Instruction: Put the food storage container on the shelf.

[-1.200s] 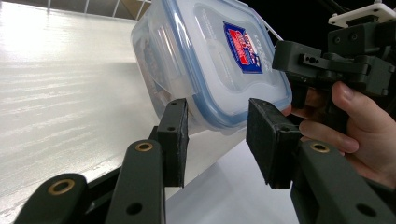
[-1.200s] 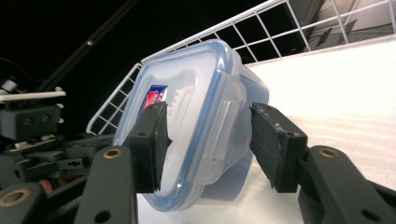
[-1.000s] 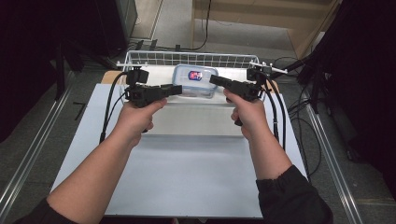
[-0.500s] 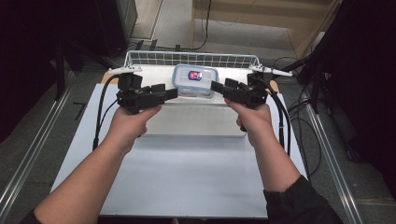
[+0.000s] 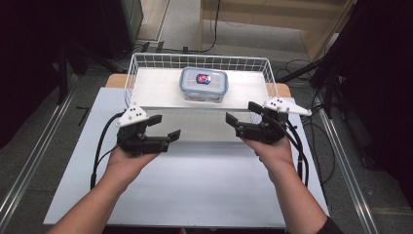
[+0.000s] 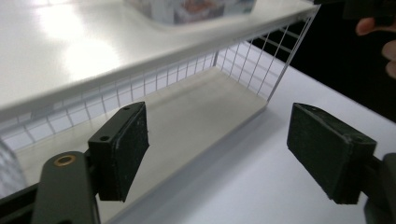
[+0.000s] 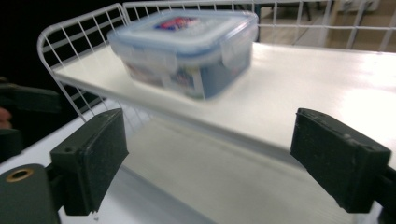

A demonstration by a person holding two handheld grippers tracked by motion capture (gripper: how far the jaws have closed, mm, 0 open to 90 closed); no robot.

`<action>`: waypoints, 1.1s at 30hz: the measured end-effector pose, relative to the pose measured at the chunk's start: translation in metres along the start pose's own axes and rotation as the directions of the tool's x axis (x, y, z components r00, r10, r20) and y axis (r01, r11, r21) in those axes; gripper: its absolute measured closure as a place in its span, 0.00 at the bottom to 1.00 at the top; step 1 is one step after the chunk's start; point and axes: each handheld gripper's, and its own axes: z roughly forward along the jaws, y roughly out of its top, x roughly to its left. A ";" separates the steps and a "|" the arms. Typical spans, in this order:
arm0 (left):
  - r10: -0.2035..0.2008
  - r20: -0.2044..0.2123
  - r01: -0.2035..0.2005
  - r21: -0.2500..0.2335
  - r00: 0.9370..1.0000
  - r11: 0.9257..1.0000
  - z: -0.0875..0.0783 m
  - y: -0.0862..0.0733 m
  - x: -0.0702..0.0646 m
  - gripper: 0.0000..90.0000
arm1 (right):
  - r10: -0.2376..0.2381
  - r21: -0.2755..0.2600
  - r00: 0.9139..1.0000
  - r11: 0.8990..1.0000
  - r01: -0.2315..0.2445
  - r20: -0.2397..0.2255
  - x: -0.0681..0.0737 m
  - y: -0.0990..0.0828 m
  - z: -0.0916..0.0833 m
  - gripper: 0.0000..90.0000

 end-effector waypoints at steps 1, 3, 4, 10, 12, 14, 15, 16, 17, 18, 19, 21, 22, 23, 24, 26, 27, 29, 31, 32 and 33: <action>0.002 -0.008 -0.002 0.002 1.000 1.000 -0.003 -0.007 -0.002 0.21 | -0.016 -0.001 1.000 1.000 0.016 0.011 0.000 -0.006 -0.003 0.10; 0.025 -0.035 -0.024 0.011 0.999 1.000 -0.009 -0.023 -0.005 0.20 | -0.043 0.010 0.998 0.999 0.043 0.036 0.002 -0.018 -0.011 0.09; 0.025 -0.035 -0.024 0.011 0.999 1.000 -0.009 -0.023 -0.005 0.20 | -0.057 0.012 0.997 0.998 0.057 0.047 0.002 -0.026 -0.015 0.09; 0.050 -0.061 -0.046 0.078 0.997 0.996 -0.020 -0.072 -0.008 0.18 | -0.085 0.048 0.994 0.996 0.082 0.064 0.002 -0.081 -0.041 0.06; 0.077 -0.078 -0.067 0.116 0.994 0.991 -0.021 -0.088 -0.005 0.17 | -0.090 0.058 0.993 0.995 0.086 0.074 0.000 -0.093 -0.044 0.05; 0.082 -0.085 -0.069 0.149 0.993 0.986 -0.023 -0.104 -0.002 0.15 | -0.082 0.086 0.992 0.994 0.074 0.096 -0.006 -0.123 -0.054 0.04; 0.094 -0.105 -0.076 0.164 0.990 0.984 -0.025 -0.125 0.001 0.15 | -0.083 0.099 0.991 0.992 0.073 0.104 -0.007 -0.133 -0.059 0.04; 0.094 -0.105 -0.076 0.164 0.990 0.984 -0.025 -0.125 0.001 0.15 | -0.083 0.099 0.991 0.992 0.073 0.104 -0.007 -0.133 -0.059 0.04; 0.104 -0.125 -0.076 0.211 0.987 0.974 -0.023 -0.143 0.003 0.16 | -0.087 0.093 0.987 0.993 0.075 0.136 -0.009 -0.154 -0.070 0.06; 0.095 -0.090 -0.070 0.244 0.991 0.967 -0.018 -0.144 0.005 0.15 | -0.095 0.093 0.985 0.992 0.082 0.147 -0.010 -0.164 -0.075 0.06; 0.100 -0.090 -0.076 0.243 0.991 0.967 -0.015 -0.144 0.004 0.14 | -0.098 0.118 0.985 0.990 0.082 0.139 -0.013 -0.170 -0.076 0.05; 0.079 -0.079 -0.060 0.223 0.994 0.973 -0.008 -0.143 0.002 0.14 | -0.064 0.120 0.986 0.992 0.045 0.152 -0.023 -0.173 -0.079 0.05; 0.076 -0.068 -0.059 0.228 0.995 0.972 -0.005 -0.142 0.000 0.14 | -0.033 0.106 0.987 0.994 0.017 0.158 -0.027 -0.172 -0.079 0.05; 0.082 -0.057 -0.067 0.227 0.995 0.972 -0.001 -0.142 -0.002 0.13 | -0.021 0.104 0.987 0.995 0.005 0.161 -0.030 -0.171 -0.079 0.05; 0.082 -0.057 -0.067 0.227 0.995 0.972 -0.001 -0.142 -0.002 0.13 | -0.024 0.096 0.985 0.995 0.008 0.170 -0.032 -0.171 -0.079 0.05; 0.096 -0.054 -0.081 0.233 0.994 0.969 0.002 -0.142 -0.004 0.13 | -0.018 0.085 0.986 0.996 0.004 0.168 -0.033 -0.171 -0.079 0.05; 0.076 -0.051 -0.062 0.236 0.996 0.970 0.001 -0.143 -0.003 0.13 | -0.025 0.086 0.986 0.996 0.011 0.164 -0.033 -0.172 -0.079 0.05; 0.057 -0.055 -0.043 0.232 0.997 0.972 -0.003 -0.143 0.000 0.13 | -0.027 0.091 0.987 0.996 0.012 0.158 -0.032 -0.173 -0.079 0.05; 0.042 -0.065 -0.027 0.213 0.997 0.977 -0.007 -0.141 0.002 0.13 | -0.028 0.094 0.987 0.995 0.013 0.156 -0.031 -0.173 -0.079 0.05; 0.042 -0.065 -0.027 0.213 0.997 0.977 -0.007 -0.141 0.002 0.13 | -0.028 0.094 0.987 0.995 0.013 0.156 -0.031 -0.173 -0.079 0.05; 0.026 -0.071 -0.011 0.201 0.997 0.979 -0.010 -0.139 0.003 0.13 | -0.031 0.092 0.988 0.996 0.017 0.154 -0.030 -0.173 -0.079 0.05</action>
